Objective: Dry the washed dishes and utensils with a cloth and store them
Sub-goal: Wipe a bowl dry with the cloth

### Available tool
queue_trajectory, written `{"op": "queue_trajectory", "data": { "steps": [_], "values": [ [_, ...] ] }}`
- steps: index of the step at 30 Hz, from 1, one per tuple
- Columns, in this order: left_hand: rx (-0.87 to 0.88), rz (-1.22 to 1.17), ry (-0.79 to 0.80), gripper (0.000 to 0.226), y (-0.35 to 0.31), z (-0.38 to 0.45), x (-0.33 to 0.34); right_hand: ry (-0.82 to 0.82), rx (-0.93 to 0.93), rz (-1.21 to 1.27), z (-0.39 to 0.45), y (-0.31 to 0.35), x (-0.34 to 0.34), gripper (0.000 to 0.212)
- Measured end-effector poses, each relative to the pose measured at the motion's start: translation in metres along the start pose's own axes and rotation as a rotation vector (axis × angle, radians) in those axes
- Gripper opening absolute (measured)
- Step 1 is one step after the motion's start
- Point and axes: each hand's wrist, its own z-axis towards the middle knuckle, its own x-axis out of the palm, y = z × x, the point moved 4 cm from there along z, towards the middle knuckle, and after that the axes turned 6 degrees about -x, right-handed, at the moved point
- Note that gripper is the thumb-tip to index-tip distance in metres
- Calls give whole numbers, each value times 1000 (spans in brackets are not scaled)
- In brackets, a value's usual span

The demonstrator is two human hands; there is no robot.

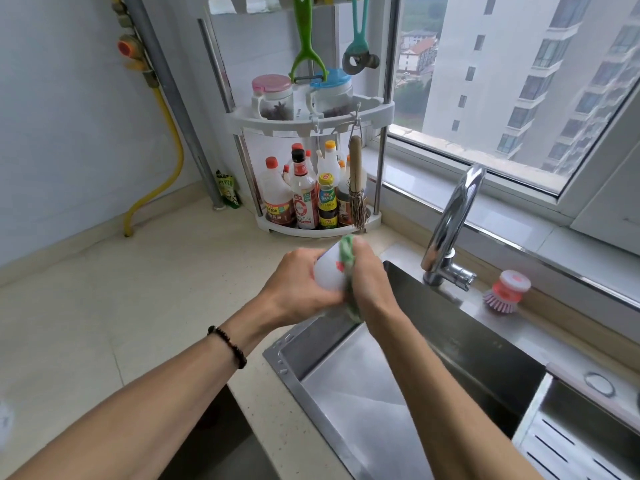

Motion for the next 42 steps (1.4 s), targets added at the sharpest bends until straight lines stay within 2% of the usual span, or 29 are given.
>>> {"op": "queue_trajectory", "data": {
  "steps": [2, 3, 4, 6, 8, 10, 13, 16, 18, 22, 25, 27, 29, 30, 31, 34, 35, 38, 40, 42],
  "values": [
    [16, 34, -5, 18, 2, 5, -3, 23, -231, -214, -10, 3, 10, 43],
    [29, 56, 13, 19, 1, 5, -4, 11, -268, -220, -11, 1, 11, 45],
    [40, 51, 47, 21, 0, 4, -5, 6, -228, -145, -10, -2, 10, 41],
    [50, -25, 134, 29, -3, -1, -9, 31, -1, 168, 2, -8, 1, 34],
    [51, -148, 193, 38, -8, -8, -13, 82, 171, 383, 10, -13, -9, 43],
    [53, -240, 191, 46, -8, -12, -14, 85, 195, 454, 13, -13, -14, 47],
    [-18, -288, 240, 59, -4, -13, -19, 85, 178, 414, 14, -15, -15, 44],
    [-118, -96, 359, 42, -11, -4, -21, 51, 64, 183, 17, -8, -18, 35],
    [-144, 45, 380, 28, -15, 1, -17, 50, -47, 4, 19, 0, -18, 33],
    [-155, 28, 310, 27, -6, -1, -6, -14, -198, -189, 10, 11, -13, 38],
    [-122, 60, 151, 19, 4, 0, 1, -26, -298, -360, -10, 1, 3, 23],
    [-61, 74, 141, 19, 0, -2, 8, -59, -176, -186, -10, -5, -3, 25],
    [-25, 81, 159, 22, -6, -8, 12, -23, 112, 152, -1, -9, -12, 31],
    [-16, 97, 148, 22, -8, -8, 11, -11, 187, 228, 2, -10, -15, 32],
    [-6, 119, 124, 21, -10, -8, 10, -9, 174, 223, 5, -7, -16, 32],
    [32, 258, 25, 19, -8, -1, 5, -18, -47, 31, -4, -6, -4, 34],
    [55, 295, 21, 20, -8, -2, 3, -21, -63, 48, -6, -8, -2, 37],
    [135, 302, 87, 24, -14, -13, 5, 14, 141, 328, 0, -13, -9, 32],
    [118, 266, 78, 22, -14, -16, 4, 25, 191, 321, 5, -13, -11, 33],
    [54, 237, 28, 20, -7, -12, -2, 22, 83, 168, 2, -9, -1, 33]
  ]
}}
